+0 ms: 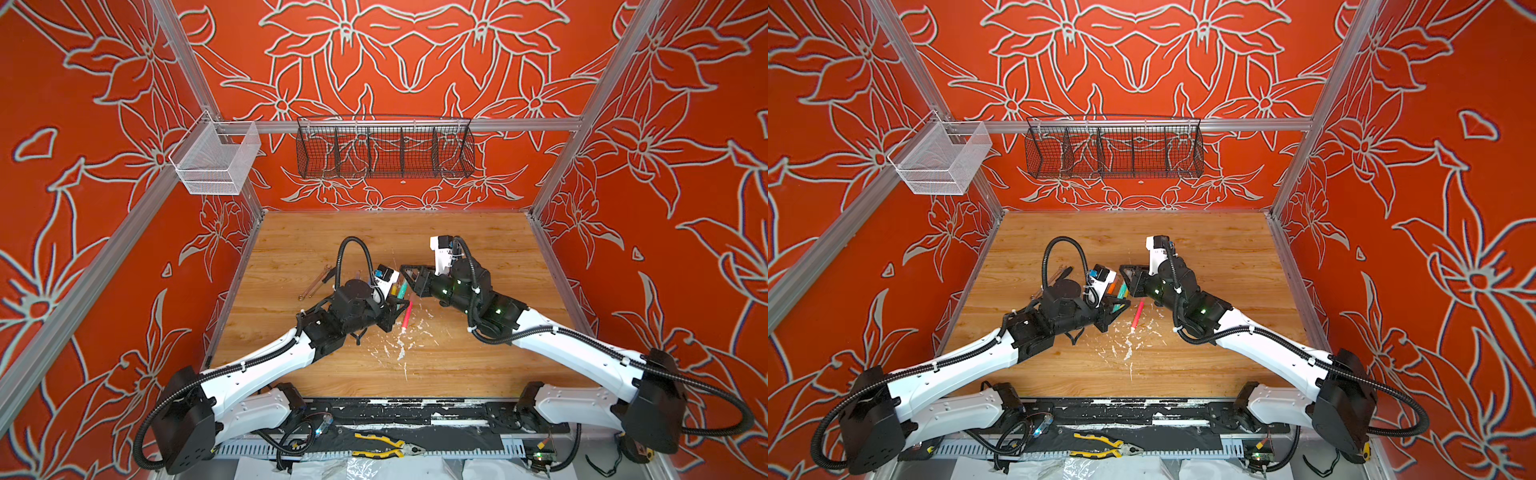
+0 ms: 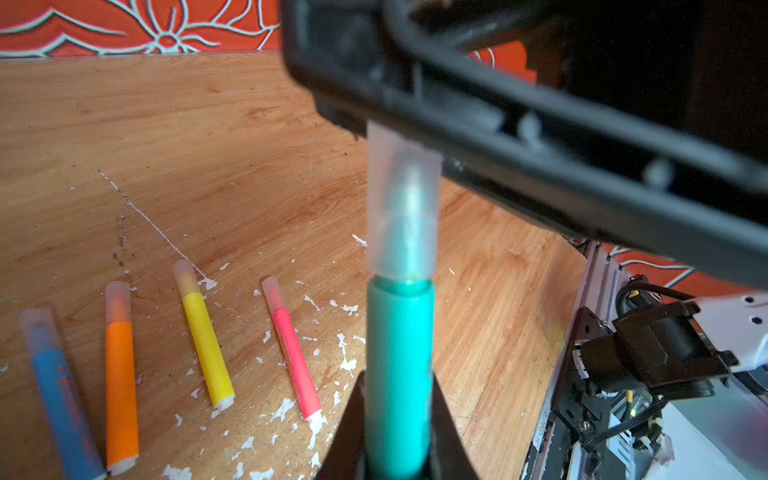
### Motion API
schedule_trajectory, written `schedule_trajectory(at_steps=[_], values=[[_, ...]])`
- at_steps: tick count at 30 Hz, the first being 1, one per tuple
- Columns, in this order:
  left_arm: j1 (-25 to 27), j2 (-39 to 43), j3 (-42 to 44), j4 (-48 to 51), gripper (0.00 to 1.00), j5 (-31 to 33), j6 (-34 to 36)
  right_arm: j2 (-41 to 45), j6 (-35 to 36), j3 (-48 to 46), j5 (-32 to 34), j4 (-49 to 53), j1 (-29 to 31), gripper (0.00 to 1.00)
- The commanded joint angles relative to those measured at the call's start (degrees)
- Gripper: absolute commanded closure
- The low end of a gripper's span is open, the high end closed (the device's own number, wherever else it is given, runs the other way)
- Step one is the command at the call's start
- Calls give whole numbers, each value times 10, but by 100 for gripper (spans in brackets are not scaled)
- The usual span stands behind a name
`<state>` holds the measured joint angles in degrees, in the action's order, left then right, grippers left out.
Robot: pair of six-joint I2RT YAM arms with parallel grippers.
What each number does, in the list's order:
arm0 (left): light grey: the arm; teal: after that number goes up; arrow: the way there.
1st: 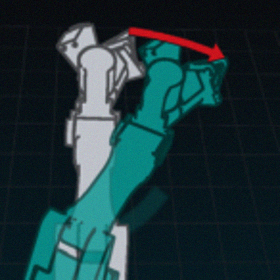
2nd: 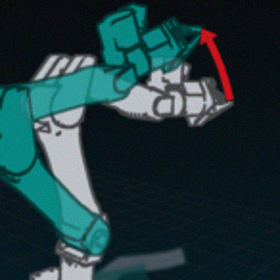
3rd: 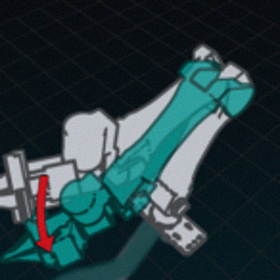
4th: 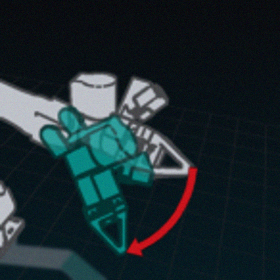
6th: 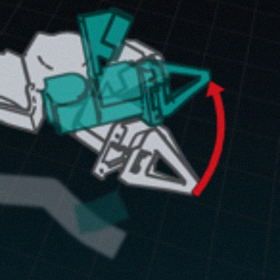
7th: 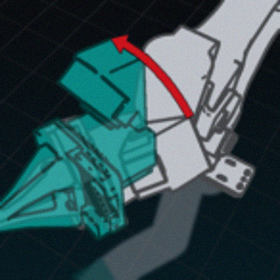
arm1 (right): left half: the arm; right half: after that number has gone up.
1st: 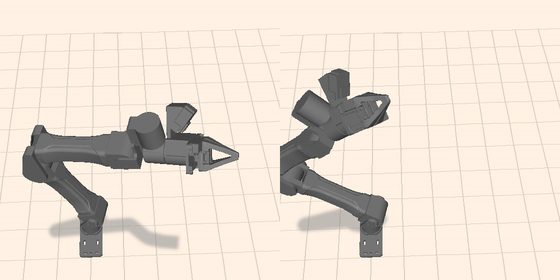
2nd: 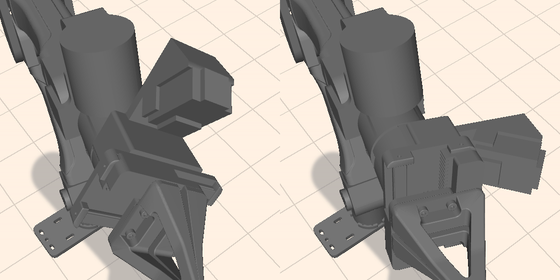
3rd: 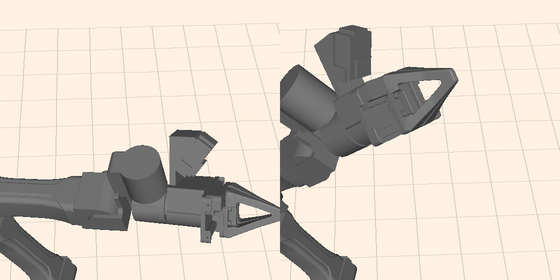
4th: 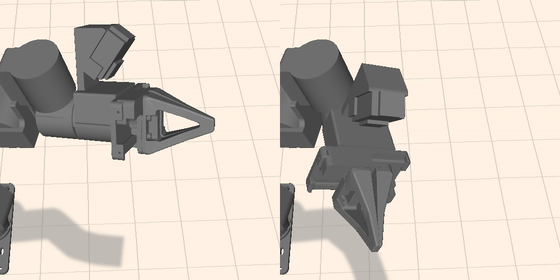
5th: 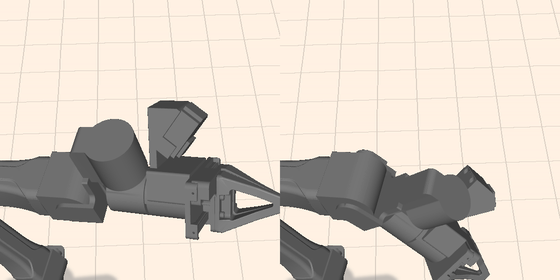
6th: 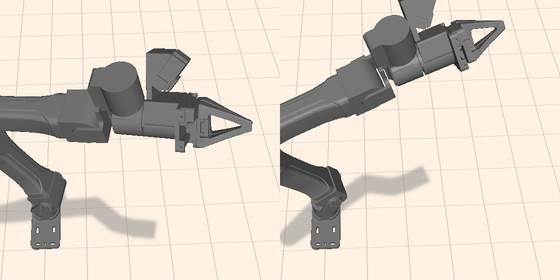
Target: Insert the pens into the pen caps
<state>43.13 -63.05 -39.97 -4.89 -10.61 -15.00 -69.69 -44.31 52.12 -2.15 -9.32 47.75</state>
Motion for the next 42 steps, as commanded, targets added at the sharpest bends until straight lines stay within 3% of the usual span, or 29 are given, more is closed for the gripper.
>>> schedule_trajectory(at_steps=[1, 7, 11, 22, 42], values=[[2, -1, -4, -8, 100, -4, 6, -6, -1, 12, -15, -3, -1, 79], [2, -5, -6, -17, 100, 10, 0, -9, -10, -4, -27, -12, 1, 92], [2, -2, -23, -11, 100, 66, -25, -1, -11, -23, -21, -24, 11, 96], [-1, -41, -156, 27, 100, 147, -24, 37, -16, -59, -19, -16, 24, 100], [-34, -155, -350, 22, 100, 188, 16, 75, -34, -111, 4, -29, 74, 100]])
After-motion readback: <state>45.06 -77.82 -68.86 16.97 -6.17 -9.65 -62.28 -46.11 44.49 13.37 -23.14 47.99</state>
